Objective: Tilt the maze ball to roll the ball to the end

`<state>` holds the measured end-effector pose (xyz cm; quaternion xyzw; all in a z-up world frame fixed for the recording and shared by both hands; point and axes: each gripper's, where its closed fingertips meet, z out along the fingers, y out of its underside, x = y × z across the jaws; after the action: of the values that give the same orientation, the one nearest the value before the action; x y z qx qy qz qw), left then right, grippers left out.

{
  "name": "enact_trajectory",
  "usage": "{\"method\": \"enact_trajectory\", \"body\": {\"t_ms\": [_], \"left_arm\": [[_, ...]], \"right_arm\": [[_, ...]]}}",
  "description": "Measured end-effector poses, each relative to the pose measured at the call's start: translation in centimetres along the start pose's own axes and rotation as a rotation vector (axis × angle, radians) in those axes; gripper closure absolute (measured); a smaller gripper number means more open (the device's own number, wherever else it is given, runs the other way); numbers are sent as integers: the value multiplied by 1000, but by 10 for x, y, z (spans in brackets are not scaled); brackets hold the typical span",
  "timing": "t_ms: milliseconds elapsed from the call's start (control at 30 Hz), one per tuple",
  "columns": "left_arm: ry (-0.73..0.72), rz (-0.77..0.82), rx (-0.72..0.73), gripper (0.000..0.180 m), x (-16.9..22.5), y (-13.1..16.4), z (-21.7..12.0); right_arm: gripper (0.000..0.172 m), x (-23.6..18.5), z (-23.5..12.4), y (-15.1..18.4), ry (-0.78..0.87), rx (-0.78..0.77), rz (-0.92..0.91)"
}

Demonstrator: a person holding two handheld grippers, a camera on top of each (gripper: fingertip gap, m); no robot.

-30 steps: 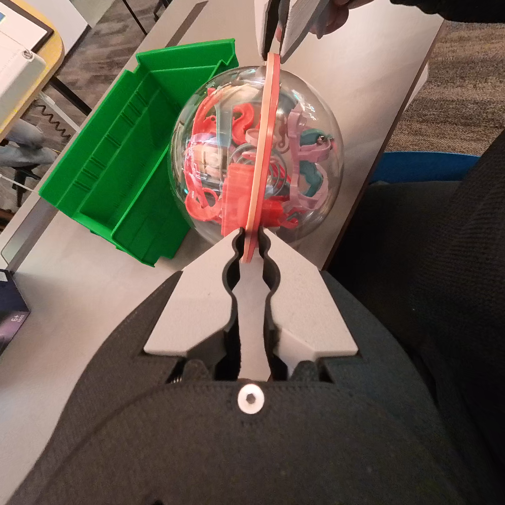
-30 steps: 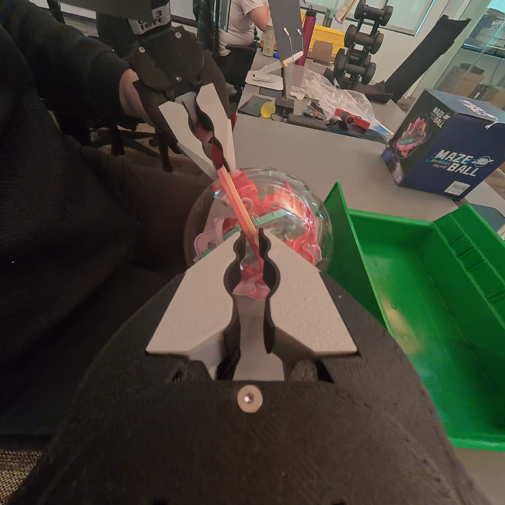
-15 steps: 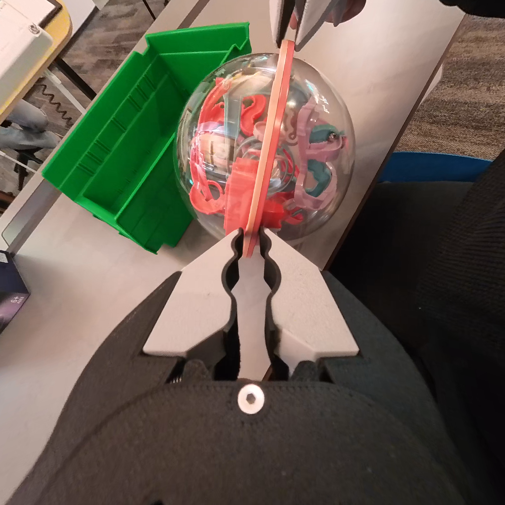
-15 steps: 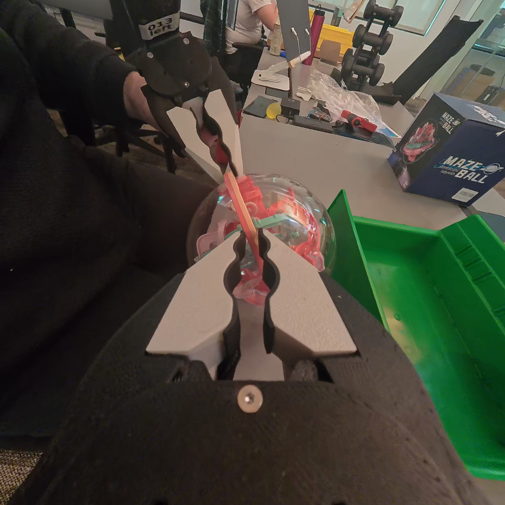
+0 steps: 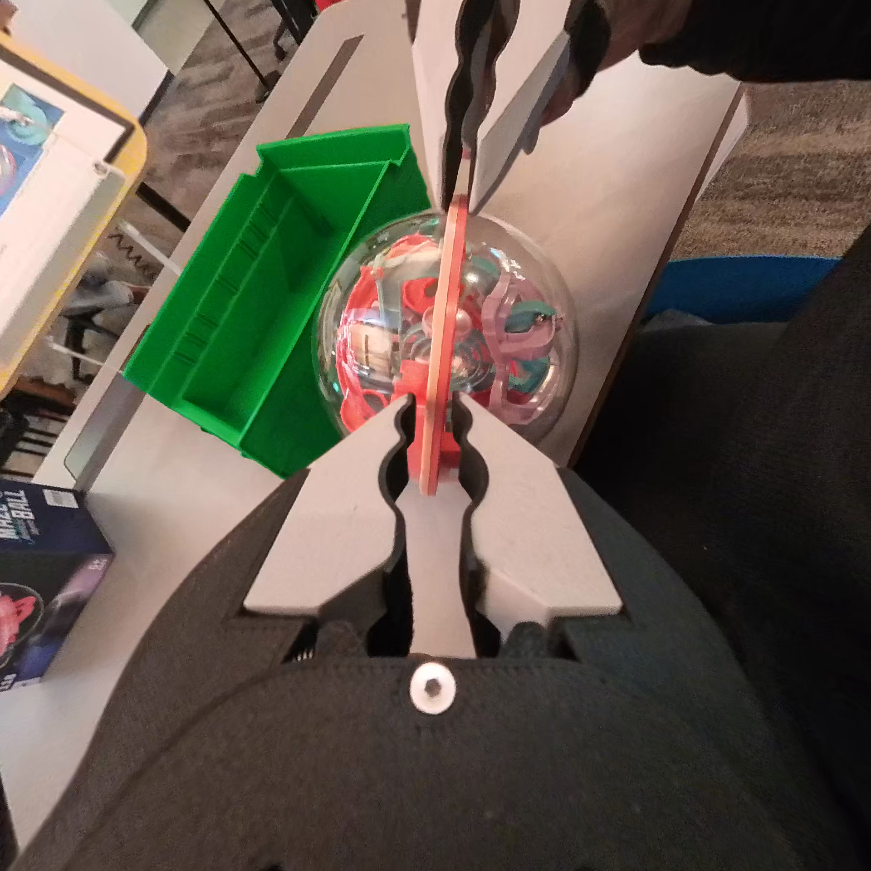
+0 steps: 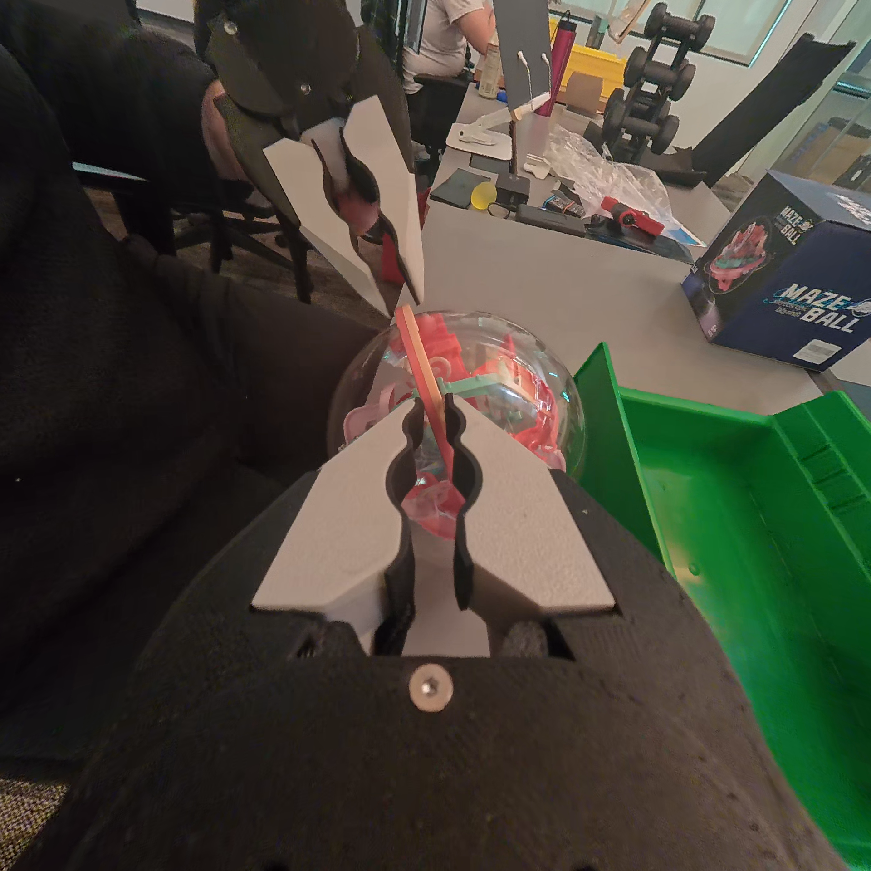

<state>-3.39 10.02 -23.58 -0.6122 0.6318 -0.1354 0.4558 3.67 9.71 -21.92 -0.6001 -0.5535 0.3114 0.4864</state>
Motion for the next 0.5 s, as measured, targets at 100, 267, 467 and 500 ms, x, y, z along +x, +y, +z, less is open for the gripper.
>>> {"method": "enact_trajectory", "body": {"t_ms": [100, 267, 467, 500], "left_arm": [[26, 19, -16, 173, 3, 0, 3], [30, 12, 8, 174, 3, 0, 3], [32, 11, 4, 174, 3, 5, 0], [35, 8, 7, 174, 3, 6, 0]], "right_arm": [[164, -1, 1, -1, -6, 0, -2], [164, -1, 1, -1, -19, 12, 11], [155, 9, -5, 9, -44, 15, 58], [155, 12, -6, 13, -46, 10, 67]]}}
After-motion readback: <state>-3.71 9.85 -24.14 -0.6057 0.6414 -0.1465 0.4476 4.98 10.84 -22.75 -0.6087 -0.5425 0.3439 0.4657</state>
